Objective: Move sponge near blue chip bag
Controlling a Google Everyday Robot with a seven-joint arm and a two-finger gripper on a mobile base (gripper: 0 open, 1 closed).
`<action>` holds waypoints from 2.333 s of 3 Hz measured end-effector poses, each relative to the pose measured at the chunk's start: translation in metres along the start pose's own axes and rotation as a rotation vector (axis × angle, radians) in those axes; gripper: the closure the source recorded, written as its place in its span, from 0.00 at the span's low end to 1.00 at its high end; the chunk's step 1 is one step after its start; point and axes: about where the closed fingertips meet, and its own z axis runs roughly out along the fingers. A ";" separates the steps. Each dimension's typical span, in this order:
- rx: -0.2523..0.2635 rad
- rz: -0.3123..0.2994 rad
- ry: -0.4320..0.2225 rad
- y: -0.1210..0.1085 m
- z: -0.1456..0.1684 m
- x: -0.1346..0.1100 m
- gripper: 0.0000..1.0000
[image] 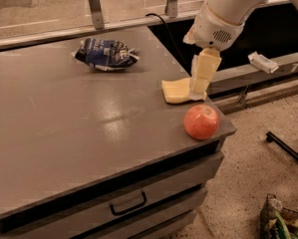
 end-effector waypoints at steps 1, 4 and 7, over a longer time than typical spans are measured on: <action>0.000 0.030 0.007 -0.005 0.023 0.002 0.00; -0.049 0.190 -0.023 -0.017 0.082 0.013 0.00; -0.031 0.353 0.096 -0.028 0.107 0.034 0.39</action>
Offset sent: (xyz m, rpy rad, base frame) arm 0.0248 0.0040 -0.0653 0.0892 0.0788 -0.0978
